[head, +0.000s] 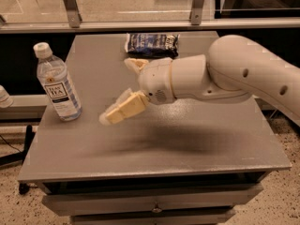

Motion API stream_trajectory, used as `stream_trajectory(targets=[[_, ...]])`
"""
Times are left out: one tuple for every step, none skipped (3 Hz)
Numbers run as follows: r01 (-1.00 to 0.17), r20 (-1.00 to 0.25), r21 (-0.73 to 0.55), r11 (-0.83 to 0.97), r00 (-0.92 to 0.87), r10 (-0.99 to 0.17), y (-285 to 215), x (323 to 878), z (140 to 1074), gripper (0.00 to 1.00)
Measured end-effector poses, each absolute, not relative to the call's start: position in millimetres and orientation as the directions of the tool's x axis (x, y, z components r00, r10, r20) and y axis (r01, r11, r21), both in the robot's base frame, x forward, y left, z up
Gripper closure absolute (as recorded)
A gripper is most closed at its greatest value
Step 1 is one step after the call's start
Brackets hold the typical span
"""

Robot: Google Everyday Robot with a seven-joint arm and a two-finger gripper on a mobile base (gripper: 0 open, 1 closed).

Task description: Knock blue plastic bottle over

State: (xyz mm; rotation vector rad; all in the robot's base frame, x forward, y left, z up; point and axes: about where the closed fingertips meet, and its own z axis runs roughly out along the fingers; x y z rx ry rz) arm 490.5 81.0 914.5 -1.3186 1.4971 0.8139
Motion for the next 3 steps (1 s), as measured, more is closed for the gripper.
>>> stream_trajectory(targets=[[-0.982, -0.955, -0.101, 0.160, 0.050, -0.292, 129.3, 503.0, 901.5, 0.00], [-0.988, -0.970, -0.090, 0.126, 0.058, -0.238, 169.4, 510.4, 889.4, 0.00], [-0.992, -0.983, -0.078, 0.102, 0.060, -0.172, 199.7, 512.0, 885.9, 0.00]])
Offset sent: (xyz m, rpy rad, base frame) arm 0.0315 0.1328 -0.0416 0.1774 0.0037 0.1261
